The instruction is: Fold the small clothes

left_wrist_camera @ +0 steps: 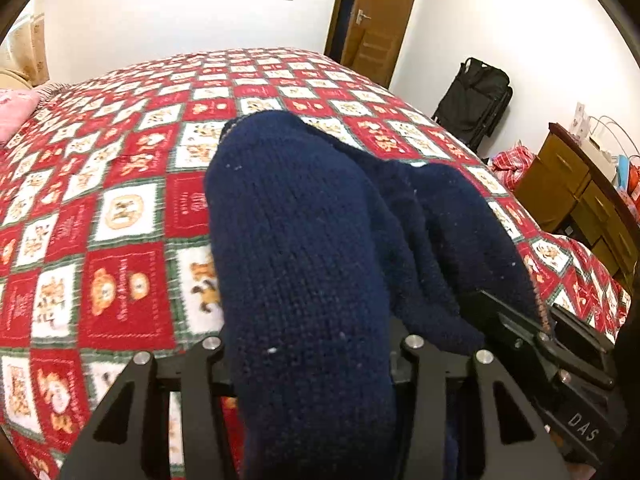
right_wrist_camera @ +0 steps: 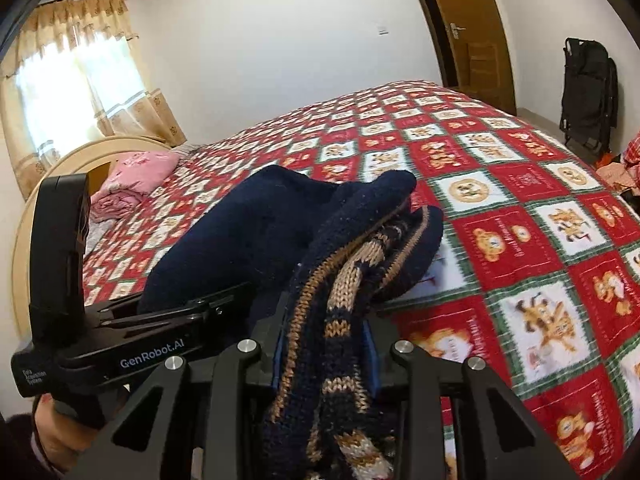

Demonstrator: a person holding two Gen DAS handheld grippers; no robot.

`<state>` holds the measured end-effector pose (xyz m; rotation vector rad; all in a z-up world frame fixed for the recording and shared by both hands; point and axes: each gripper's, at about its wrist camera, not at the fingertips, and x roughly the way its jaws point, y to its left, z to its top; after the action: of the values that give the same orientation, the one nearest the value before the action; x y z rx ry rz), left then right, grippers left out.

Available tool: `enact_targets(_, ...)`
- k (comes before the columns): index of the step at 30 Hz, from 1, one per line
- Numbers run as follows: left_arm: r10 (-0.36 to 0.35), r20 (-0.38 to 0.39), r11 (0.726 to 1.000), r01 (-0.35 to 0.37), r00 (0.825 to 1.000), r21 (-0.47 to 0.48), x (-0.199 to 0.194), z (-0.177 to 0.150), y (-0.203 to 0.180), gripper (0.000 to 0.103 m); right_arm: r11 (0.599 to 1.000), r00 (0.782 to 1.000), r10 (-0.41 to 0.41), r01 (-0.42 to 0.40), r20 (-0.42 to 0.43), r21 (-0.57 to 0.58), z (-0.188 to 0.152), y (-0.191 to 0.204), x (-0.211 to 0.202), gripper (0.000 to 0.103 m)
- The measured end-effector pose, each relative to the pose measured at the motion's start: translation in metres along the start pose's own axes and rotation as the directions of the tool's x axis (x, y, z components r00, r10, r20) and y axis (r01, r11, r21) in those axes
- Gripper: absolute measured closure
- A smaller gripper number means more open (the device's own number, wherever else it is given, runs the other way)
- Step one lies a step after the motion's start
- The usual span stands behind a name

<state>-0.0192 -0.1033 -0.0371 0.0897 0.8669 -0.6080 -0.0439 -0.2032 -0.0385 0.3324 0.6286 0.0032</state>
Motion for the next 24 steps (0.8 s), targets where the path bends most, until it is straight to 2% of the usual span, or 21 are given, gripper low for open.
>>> enact_targets(3,0.009,0.013,1.000,-0.009,1.000,-0.018,-0.011,-0.003,0.010,0.054,0.999,0.999,0.036,-0.036,-0.003,0.006,0.000,0.013,-0.002,0.072)
enact_targets(9,0.033,0.043,0.998,-0.031,0.999,-0.049,-0.036,-0.010,0.033,0.054,0.995,0.997,0.079,-0.079,-0.005,-0.053,-0.001,0.051,-0.004,0.072)
enact_targets(15,0.045,0.032,0.994,-0.042,0.998,-0.104,-0.046,-0.023,0.058,0.054,0.989,0.992,0.121,-0.124,-0.041,-0.087,-0.005,0.078,0.005,0.072)
enact_targets(20,0.063,0.042,0.987,-0.056,0.997,-0.154,-0.060,-0.028,0.084,0.054,0.968,0.982,0.179,-0.186,-0.061,-0.168,0.002,0.119,0.017,0.072)
enact_targets(24,0.115,0.073,0.973,-0.097,0.991,-0.211,-0.079,-0.026,0.116,0.054,0.942,0.968,0.240,-0.250,-0.073,-0.222,0.013,0.154,0.036,0.073)
